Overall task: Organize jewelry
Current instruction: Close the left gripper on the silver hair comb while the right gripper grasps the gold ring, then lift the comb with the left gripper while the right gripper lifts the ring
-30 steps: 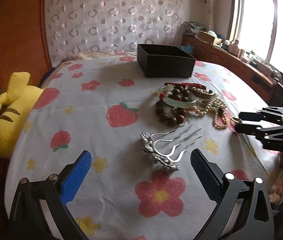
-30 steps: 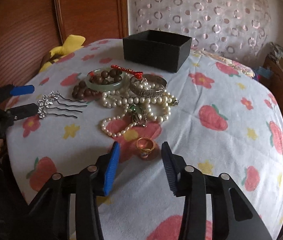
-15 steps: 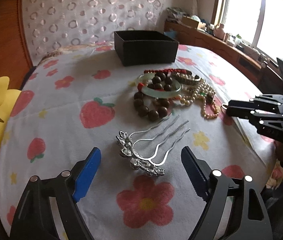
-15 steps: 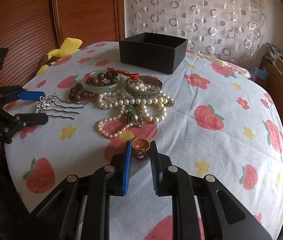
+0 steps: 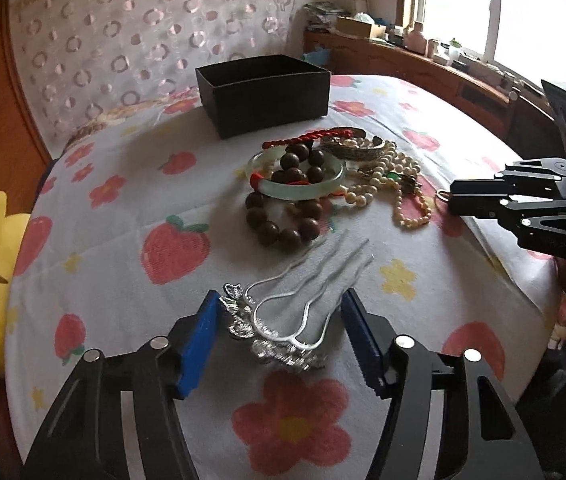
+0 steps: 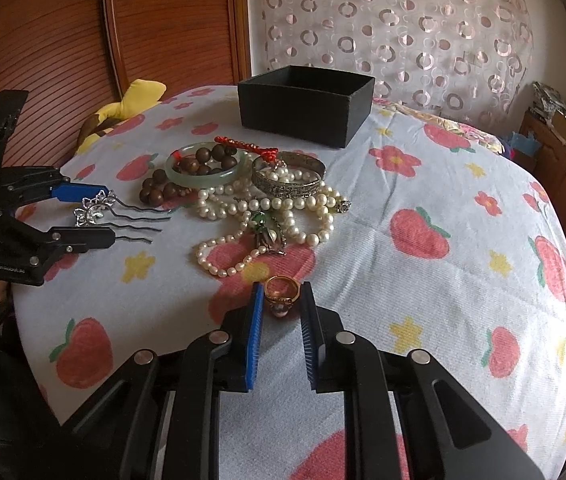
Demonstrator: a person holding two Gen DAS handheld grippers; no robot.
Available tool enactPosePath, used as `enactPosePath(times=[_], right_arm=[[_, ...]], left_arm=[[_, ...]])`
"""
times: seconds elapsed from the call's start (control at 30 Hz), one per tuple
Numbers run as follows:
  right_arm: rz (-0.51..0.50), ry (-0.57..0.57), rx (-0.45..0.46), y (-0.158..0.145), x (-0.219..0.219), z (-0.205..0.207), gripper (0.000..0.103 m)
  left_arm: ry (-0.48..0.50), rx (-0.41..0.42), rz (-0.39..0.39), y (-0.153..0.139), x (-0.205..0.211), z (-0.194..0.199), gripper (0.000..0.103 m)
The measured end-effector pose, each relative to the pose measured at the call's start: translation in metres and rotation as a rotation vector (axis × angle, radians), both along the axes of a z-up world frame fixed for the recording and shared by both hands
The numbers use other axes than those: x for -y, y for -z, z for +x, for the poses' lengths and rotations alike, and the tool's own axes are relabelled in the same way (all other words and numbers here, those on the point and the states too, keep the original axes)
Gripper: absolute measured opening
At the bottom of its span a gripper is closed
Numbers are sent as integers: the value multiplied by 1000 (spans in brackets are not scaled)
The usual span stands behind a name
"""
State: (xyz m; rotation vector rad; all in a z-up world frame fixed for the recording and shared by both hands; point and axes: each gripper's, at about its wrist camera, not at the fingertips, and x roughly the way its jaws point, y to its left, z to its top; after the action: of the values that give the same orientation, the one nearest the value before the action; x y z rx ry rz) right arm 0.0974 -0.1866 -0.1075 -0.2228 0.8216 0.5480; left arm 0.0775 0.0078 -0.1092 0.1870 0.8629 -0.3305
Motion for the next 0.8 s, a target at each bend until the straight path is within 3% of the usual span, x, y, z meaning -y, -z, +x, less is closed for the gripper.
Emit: enactPosePath(times=[0.27, 0.3, 0.37, 0.4, 0.43, 0.63, 0.7, 0.73, 0.8], right_arm=[[-12, -15, 23, -3, -6, -8, 19], [-9, -15, 26, -3, -6, -9, 19], [-1, -16, 32, -4, -5, -11, 19], [-1, -18, 33, -4, -4, -12, 19], [-3, -18, 35, -4, -5, -13, 19], [-9, -27, 47, -4, -6, -17, 19], [-1, -29, 48, -4, -7, -19, 19], [2, -30, 49, -5, -8, -20, 19], [10, -31, 49, -5, -7, -21, 19]], left_arm=[[-12, 36, -30, -3, -5, -6, 49], [-17, 45, -35, -5, -6, -6, 39], [-22, 48, -53, -8, -8, -6, 32], [-27, 48, -48, -8, -8, -5, 22], [-27, 42, -49, -8, -8, -4, 19], [-27, 26, -61, -6, -11, -2, 21], [-31, 17, -58, -5, -10, 0, 27], [-37, 19, -47, -5, -10, 0, 35], [-41, 17, -31, -4, -9, 2, 38]])
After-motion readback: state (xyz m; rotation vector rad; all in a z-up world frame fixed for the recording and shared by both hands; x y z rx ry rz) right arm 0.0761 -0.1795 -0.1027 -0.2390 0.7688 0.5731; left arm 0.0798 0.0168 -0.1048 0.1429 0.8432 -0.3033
